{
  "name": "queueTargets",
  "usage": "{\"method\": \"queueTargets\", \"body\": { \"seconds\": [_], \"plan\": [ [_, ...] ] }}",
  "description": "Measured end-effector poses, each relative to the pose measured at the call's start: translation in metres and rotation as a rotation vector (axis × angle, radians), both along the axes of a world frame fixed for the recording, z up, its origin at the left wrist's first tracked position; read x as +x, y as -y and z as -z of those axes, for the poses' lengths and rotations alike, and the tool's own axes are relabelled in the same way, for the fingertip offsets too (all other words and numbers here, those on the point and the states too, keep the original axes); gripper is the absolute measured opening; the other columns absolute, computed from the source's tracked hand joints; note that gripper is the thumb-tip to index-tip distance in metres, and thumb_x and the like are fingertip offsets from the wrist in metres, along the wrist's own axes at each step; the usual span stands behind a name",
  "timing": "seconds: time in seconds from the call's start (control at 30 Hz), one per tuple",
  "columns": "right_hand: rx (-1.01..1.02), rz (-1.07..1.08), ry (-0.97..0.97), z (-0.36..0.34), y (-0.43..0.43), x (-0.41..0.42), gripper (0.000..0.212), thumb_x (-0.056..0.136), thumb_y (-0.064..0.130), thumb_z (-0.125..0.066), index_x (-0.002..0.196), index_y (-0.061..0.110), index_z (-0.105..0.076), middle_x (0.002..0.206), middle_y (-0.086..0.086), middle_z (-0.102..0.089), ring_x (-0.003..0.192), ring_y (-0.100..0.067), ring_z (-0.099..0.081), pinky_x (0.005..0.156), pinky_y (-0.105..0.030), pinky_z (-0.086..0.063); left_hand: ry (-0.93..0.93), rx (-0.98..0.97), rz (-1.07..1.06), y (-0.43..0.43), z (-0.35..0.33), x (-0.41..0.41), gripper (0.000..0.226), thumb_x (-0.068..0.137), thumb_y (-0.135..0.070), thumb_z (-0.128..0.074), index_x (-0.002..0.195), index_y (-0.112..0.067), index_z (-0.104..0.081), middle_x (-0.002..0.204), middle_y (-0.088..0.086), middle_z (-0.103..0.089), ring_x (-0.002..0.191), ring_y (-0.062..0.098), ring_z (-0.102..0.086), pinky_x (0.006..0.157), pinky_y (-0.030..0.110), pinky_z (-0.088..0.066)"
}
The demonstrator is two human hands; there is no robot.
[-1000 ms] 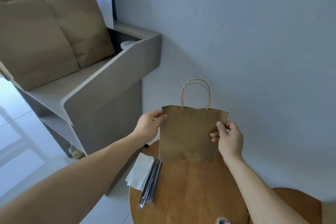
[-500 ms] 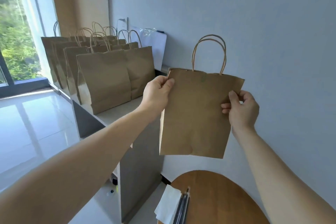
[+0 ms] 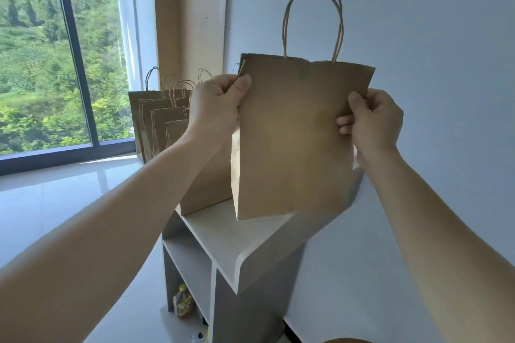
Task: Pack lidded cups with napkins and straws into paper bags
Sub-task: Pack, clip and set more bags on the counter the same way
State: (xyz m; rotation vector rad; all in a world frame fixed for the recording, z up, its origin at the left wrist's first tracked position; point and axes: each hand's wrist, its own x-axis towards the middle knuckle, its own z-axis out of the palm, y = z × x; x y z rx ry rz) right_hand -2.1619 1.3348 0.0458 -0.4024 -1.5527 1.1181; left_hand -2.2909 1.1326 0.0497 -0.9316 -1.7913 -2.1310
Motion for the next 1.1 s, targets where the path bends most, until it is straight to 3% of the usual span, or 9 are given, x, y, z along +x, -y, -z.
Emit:
{"method": "queueTargets", "body": {
  "seconds": [0.17,0.33,0.43,0.57,0.73,0.83,0.9,1.0,1.1],
  "plan": [
    [-0.026,-0.095,0.063,0.014,-0.020,-0.065,0.008,0.096,0.020,-0.057,0.091,0.024,-0.062,0.056,0.005,-0.067,0.049,-0.014,-0.061,0.055,-0.028,-0.057,-0.019,-0.067,-0.076,-0.005,0.014,-0.046,0.023,0.094,-0.030,-0.066,0.073,-0.024,-0.073,0.060,0.001,-0.057,0.048,0.011,-0.045,0.054,0.021,-0.042],
    [-0.125,-0.118,0.154,0.050,-0.053,-0.134,0.012,0.099,0.016,-0.054,0.089,0.019,-0.059,0.063,0.001,-0.066,0.049,-0.012,-0.063,0.054,-0.029,-0.057,-0.009,-0.182,-0.079,-0.022,0.048,-0.094,0.020,0.095,-0.029,-0.063,0.082,-0.018,-0.076,0.049,-0.015,-0.060,0.044,-0.001,-0.050,0.051,0.012,-0.041],
    [-0.177,-0.122,0.264,0.075,-0.079,-0.172,0.013,0.102,0.015,-0.051,0.096,0.011,-0.061,0.076,-0.005,-0.064,0.053,-0.011,-0.063,0.057,-0.031,-0.056,-0.053,-0.314,-0.084,-0.036,0.075,-0.120,0.030,0.095,-0.032,-0.062,0.074,-0.014,-0.073,0.061,-0.004,-0.068,0.056,0.011,-0.060,0.059,0.025,-0.049],
    [-0.201,-0.119,0.381,0.098,-0.109,-0.209,0.017,0.103,0.015,-0.047,0.093,0.012,-0.061,0.078,-0.005,-0.064,0.058,-0.015,-0.062,0.065,-0.037,-0.057,-0.095,-0.384,-0.057,-0.062,0.107,-0.144,0.041,0.094,-0.031,-0.063,0.054,-0.034,-0.061,0.045,-0.010,-0.053,0.043,0.001,-0.044,0.047,0.021,-0.039],
    [-0.176,-0.070,0.444,0.108,-0.138,-0.243,0.021,0.103,0.014,-0.046,0.088,0.017,-0.060,0.074,-0.007,-0.064,0.059,-0.016,-0.061,0.070,-0.040,-0.056,-0.131,-0.402,-0.030,-0.096,0.134,-0.168,0.047,0.095,-0.026,-0.061,0.053,-0.019,-0.043,0.043,-0.008,-0.031,0.045,0.009,-0.028,0.047,0.025,-0.029],
    [-0.158,-0.037,0.430,0.112,-0.152,-0.253,0.022,0.103,0.015,-0.046,0.086,0.017,-0.060,0.071,-0.006,-0.063,0.057,-0.015,-0.060,0.069,-0.039,-0.054,-0.125,-0.364,0.024,-0.111,0.140,-0.174,0.049,0.096,-0.024,-0.060,0.053,-0.020,-0.037,0.044,-0.009,-0.026,0.046,0.009,-0.024,0.046,0.023,-0.023],
    [-0.162,-0.034,0.403,0.113,-0.163,-0.256,0.018,0.103,0.015,-0.045,0.095,0.012,-0.061,0.071,-0.006,-0.062,0.059,-0.018,-0.059,0.074,-0.043,-0.053,-0.139,-0.351,0.054,-0.122,0.143,-0.177,0.049,0.096,-0.023,-0.059,0.054,-0.021,-0.034,0.045,-0.009,-0.025,0.046,0.009,-0.023,0.046,0.022,-0.021],
    [-0.186,-0.008,0.368,0.116,-0.178,-0.255,0.018,0.104,0.017,-0.045,0.095,0.014,-0.061,0.072,-0.006,-0.062,0.060,-0.017,-0.059,0.076,-0.044,-0.053,-0.175,-0.370,0.064,-0.135,0.145,-0.178,0.047,0.097,-0.023,-0.058,0.054,-0.021,-0.038,0.044,-0.009,-0.029,0.044,0.009,-0.026,0.046,0.022,-0.021],
    [-0.212,0.010,0.346,0.121,-0.185,-0.251,0.022,0.103,0.019,-0.046,0.087,0.022,-0.060,0.072,-0.006,-0.064,0.058,-0.014,-0.061,0.077,-0.045,-0.054,-0.195,-0.372,0.063,-0.144,0.151,-0.180,0.036,0.097,-0.022,-0.059,0.063,-0.011,-0.056,0.044,-0.012,-0.035,0.045,0.007,-0.032,0.048,0.018,-0.023]
  ]
}}
